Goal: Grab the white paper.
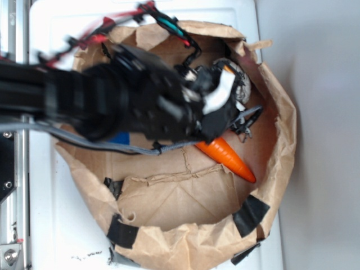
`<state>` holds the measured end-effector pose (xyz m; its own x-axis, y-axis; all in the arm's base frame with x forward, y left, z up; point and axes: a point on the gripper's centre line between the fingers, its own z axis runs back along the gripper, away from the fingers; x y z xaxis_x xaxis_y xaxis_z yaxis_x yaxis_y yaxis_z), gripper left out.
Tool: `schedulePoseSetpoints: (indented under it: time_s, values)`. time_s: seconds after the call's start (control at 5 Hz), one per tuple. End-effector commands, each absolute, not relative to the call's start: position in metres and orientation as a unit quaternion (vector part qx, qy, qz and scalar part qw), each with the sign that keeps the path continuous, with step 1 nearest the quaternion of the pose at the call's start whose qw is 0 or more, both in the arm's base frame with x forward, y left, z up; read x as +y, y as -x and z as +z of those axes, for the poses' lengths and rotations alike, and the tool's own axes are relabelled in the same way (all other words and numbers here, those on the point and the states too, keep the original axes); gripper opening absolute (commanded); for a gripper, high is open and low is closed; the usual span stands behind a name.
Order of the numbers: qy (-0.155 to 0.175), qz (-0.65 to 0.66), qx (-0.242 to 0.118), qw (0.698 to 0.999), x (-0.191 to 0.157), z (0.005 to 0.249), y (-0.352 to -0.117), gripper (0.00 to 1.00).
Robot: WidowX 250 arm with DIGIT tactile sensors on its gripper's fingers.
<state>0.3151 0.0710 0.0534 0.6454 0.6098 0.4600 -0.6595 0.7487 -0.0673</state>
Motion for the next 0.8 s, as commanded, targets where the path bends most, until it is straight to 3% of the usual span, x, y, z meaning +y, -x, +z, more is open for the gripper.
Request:
schedulePoseSetpoints:
  time_s: [0.0,0.4,0.6]
  values:
    - [0.000,0.288,-0.197,0.937,0.095,0.133,-0.278,0.00]
    - [0.026,0.237,-0.185,0.953,0.101,0.136,-0.281,0.00]
    - [-0.009,0.214,-0.189,0.958,0.097,0.127,-0.288,0.00]
